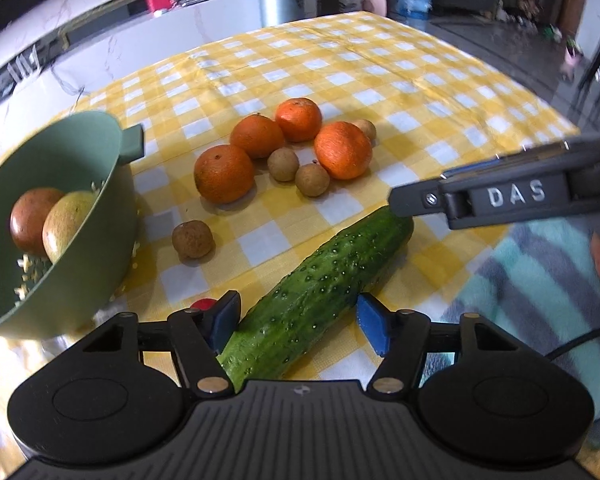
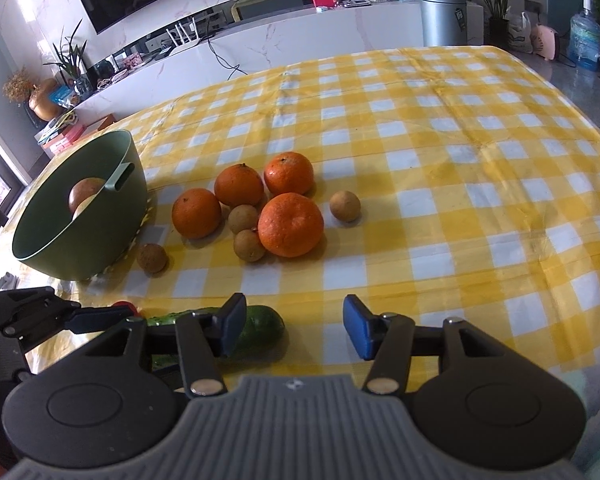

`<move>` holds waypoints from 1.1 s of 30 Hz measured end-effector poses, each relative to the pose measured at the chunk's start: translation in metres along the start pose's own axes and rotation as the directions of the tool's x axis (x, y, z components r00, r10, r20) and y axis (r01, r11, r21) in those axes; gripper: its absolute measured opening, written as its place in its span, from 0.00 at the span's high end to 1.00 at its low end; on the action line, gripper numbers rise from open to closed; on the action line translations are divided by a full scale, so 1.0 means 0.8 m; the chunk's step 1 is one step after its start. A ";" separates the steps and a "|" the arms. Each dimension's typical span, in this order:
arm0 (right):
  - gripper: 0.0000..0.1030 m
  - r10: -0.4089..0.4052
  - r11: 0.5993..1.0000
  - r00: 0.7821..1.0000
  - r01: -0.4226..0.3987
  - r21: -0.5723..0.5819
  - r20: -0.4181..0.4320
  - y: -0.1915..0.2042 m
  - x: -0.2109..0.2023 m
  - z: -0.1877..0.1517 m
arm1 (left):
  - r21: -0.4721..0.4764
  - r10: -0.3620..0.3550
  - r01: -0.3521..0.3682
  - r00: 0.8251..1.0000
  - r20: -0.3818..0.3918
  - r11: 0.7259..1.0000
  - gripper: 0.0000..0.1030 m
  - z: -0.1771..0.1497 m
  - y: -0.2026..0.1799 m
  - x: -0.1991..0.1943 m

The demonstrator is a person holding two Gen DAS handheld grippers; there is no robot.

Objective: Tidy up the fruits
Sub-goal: 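Close the left tool around the green cucumber while the right tool approaches a tangerine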

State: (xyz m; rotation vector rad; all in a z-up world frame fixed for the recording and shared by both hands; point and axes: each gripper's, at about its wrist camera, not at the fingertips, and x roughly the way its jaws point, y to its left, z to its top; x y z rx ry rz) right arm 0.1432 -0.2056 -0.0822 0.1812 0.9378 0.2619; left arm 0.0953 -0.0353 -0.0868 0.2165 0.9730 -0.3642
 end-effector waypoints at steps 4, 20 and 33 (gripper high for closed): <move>0.53 -0.003 1.000 1.000 0.003 0.002 -0.019 -0.001 0.003 0.000 | -0.052 -0.037 0.038 0.999 0.029 0.998 0.36 0.000 0.013 -0.002; 0.78 0.052 0.998 0.997 -0.049 0.041 -0.065 -0.003 0.019 0.003 | 0.137 -0.027 0.025 1.000 0.007 0.990 0.38 0.021 -0.018 0.021; 0.77 0.028 1.000 1.000 -0.028 0.010 -0.012 0.009 0.022 0.008 | 0.068 0.016 -0.017 1.000 0.014 0.998 0.47 0.019 -0.013 0.029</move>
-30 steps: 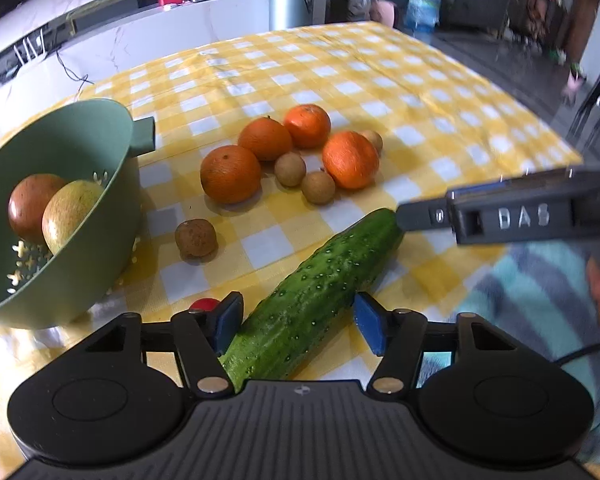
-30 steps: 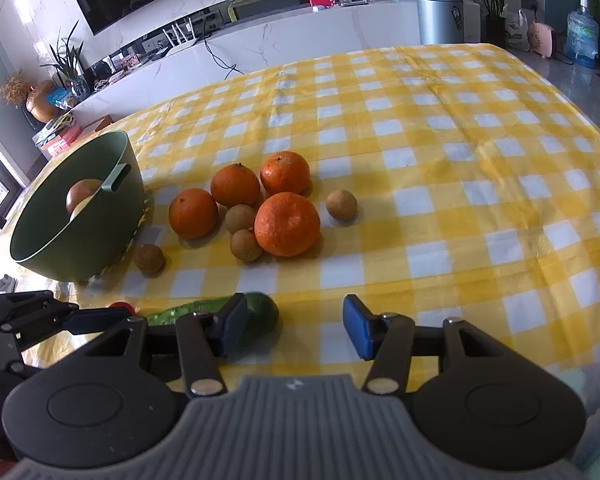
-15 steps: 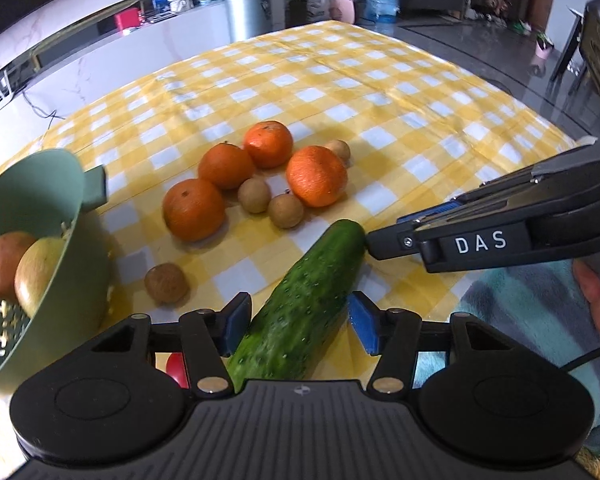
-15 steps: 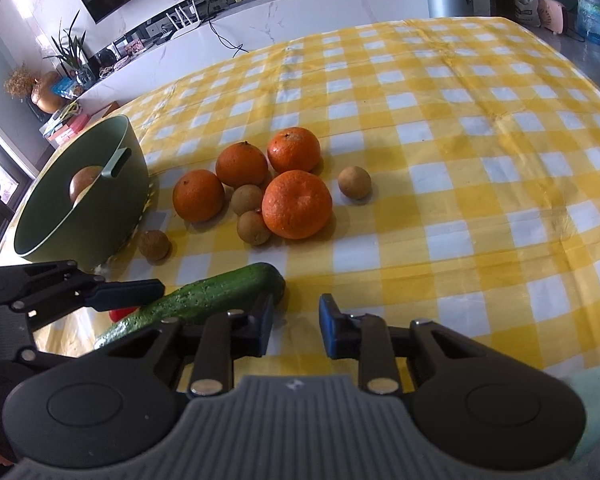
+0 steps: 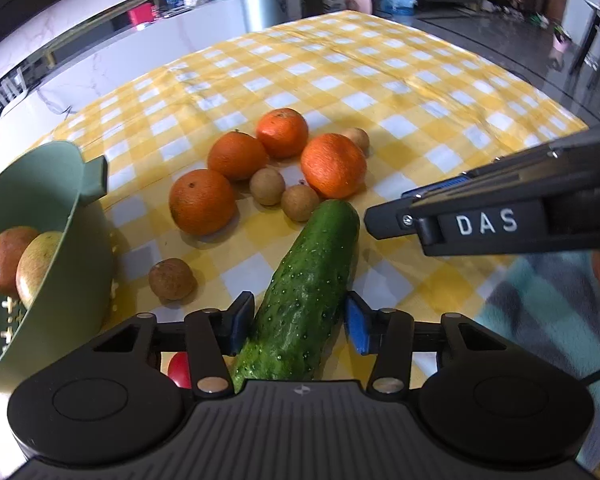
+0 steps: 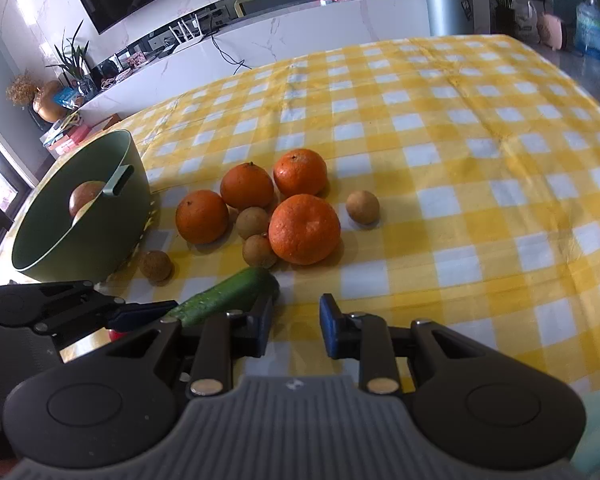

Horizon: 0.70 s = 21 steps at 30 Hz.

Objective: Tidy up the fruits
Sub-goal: 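Close the left tool around the green cucumber while the right tool approaches a tangerine, then grasp a tangerine with the right tool while the left tool lifts the cucumber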

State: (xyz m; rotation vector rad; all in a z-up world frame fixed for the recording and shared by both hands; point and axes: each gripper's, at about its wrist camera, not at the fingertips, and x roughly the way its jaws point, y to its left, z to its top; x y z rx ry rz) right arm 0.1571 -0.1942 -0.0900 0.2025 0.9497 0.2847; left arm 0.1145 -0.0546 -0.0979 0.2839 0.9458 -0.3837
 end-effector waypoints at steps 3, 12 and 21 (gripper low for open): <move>0.77 -0.012 1.000 0.999 0.013 -0.011 0.049 0.002 -0.006 0.001 | -0.082 0.000 0.001 1.000 0.010 0.997 0.49 0.002 0.013 -0.002; 0.61 -0.030 0.998 0.990 0.023 0.050 0.137 -0.003 -0.001 0.018 | -0.298 -0.025 0.029 1.000 0.017 0.954 0.51 0.006 0.051 -0.004; 0.61 0.007 0.987 0.993 -0.025 0.156 0.121 -0.018 0.020 0.033 | -0.408 -0.060 0.055 0.998 0.002 0.911 0.53 0.011 0.071 0.007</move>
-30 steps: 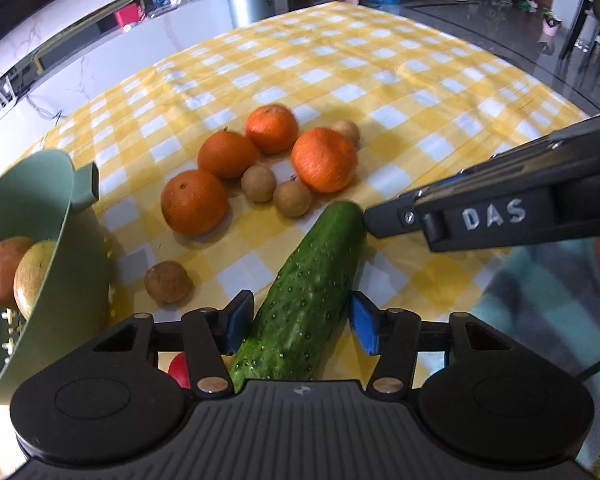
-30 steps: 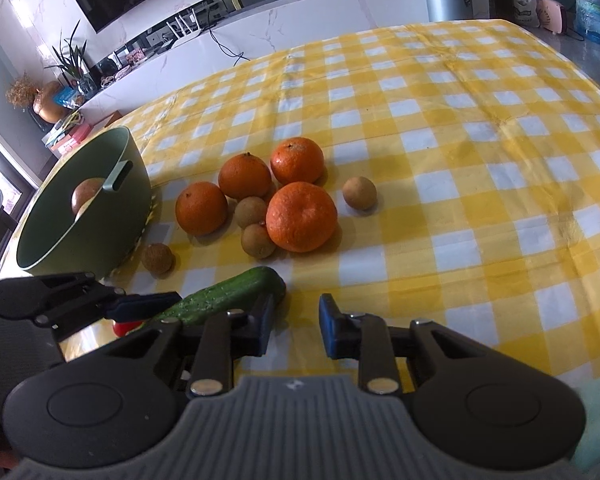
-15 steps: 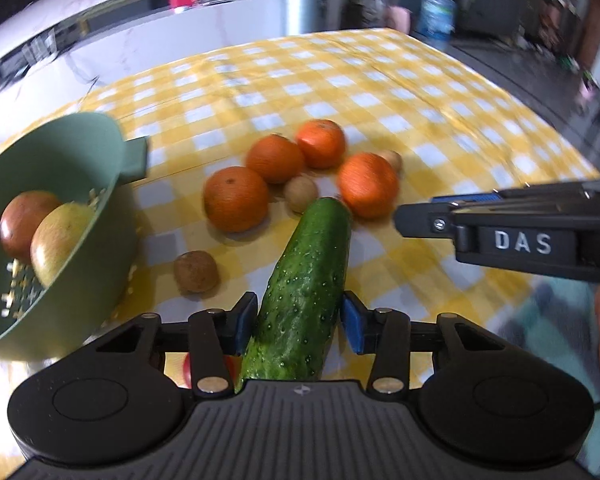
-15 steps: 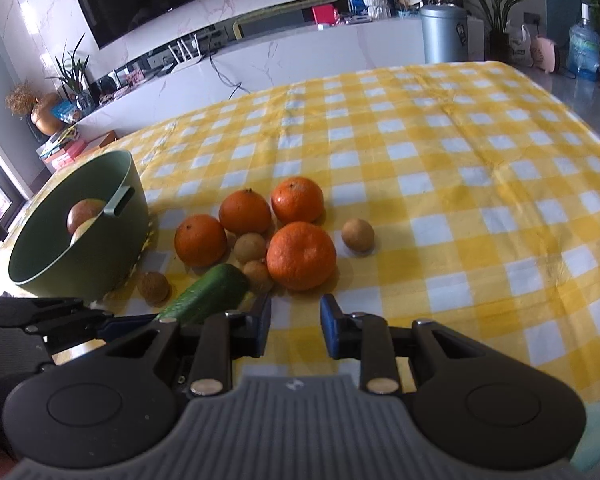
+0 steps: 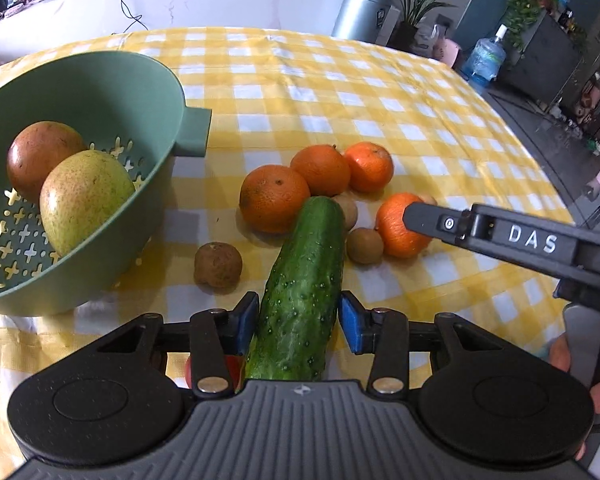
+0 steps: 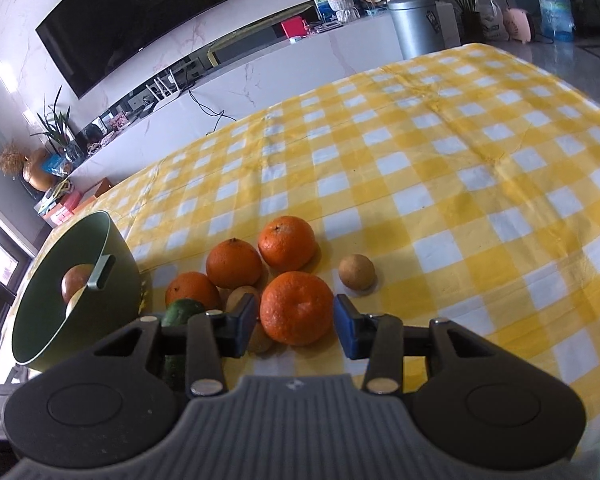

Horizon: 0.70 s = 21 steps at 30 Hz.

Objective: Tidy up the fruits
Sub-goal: 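Grasp a tangerine with the right tool while the left tool lifts the cucumber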

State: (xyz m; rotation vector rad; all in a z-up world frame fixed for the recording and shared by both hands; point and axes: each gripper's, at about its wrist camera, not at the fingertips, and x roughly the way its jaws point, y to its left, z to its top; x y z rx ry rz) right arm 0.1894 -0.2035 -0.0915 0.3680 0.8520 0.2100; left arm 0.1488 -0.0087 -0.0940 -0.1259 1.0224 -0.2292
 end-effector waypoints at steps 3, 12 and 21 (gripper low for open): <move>0.61 0.001 1.000 1.000 -0.001 0.004 -0.007 0.001 0.004 0.000 | 0.014 0.005 -0.005 1.000 0.002 1.000 0.52 0.001 -0.004 0.003; 0.52 -0.001 0.999 0.999 0.002 0.037 -0.039 -0.004 0.018 0.001 | 0.047 0.019 -0.017 0.999 -0.026 0.999 0.52 0.001 -0.012 0.006; 0.57 0.023 0.996 0.997 -0.016 0.092 -0.077 -0.013 0.031 0.002 | 0.078 0.032 -0.027 0.998 -0.060 0.997 0.49 -0.003 -0.016 0.009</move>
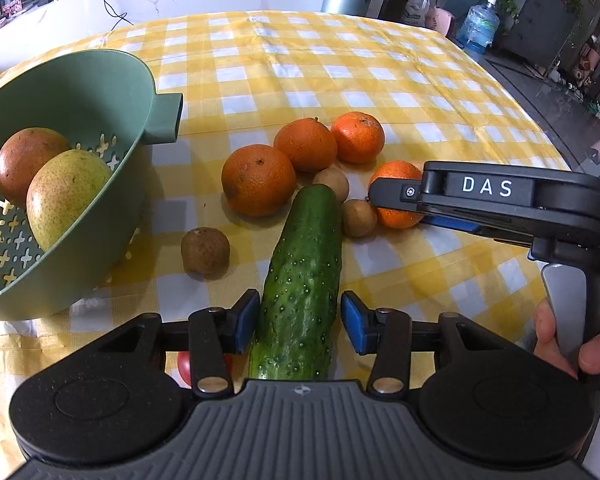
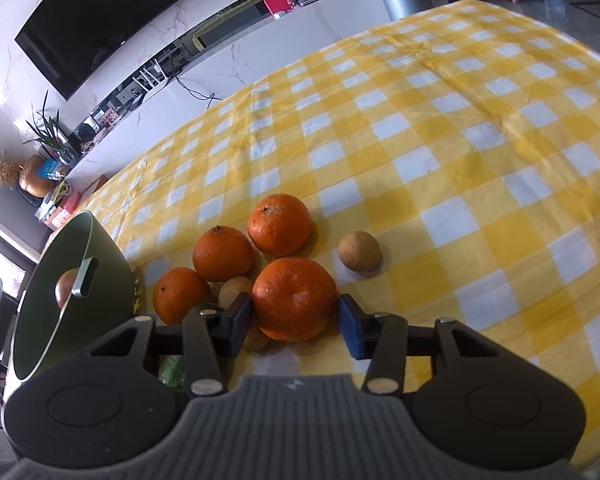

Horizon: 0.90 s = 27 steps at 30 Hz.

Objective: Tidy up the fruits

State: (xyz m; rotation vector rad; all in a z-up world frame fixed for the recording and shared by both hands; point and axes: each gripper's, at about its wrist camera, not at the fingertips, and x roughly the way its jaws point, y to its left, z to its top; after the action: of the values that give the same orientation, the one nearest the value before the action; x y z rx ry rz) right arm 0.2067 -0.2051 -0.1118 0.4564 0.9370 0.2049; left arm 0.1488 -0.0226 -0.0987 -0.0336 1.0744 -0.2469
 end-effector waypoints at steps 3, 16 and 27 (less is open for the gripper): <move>0.58 -0.005 1.000 1.000 0.005 -0.012 0.002 0.002 -0.002 -0.002 | 0.013 0.005 -0.005 1.000 0.003 1.000 0.54 -0.001 -0.002 0.000; 0.60 -0.009 1.000 0.999 0.010 -0.024 0.045 0.005 -0.017 -0.005 | 0.001 0.027 -0.028 0.997 0.078 1.000 0.56 -0.012 -0.002 -0.016; 0.60 0.012 0.990 0.993 0.005 -0.140 0.121 0.023 -0.048 -0.017 | -0.022 0.052 -0.049 0.984 0.169 0.999 0.57 -0.016 -0.010 -0.061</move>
State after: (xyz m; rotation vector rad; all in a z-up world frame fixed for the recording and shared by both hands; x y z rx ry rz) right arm 0.1735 -0.1988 -0.0825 0.3374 0.7968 0.2416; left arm 0.1145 -0.0189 -0.0616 -0.0428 0.9071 -0.1855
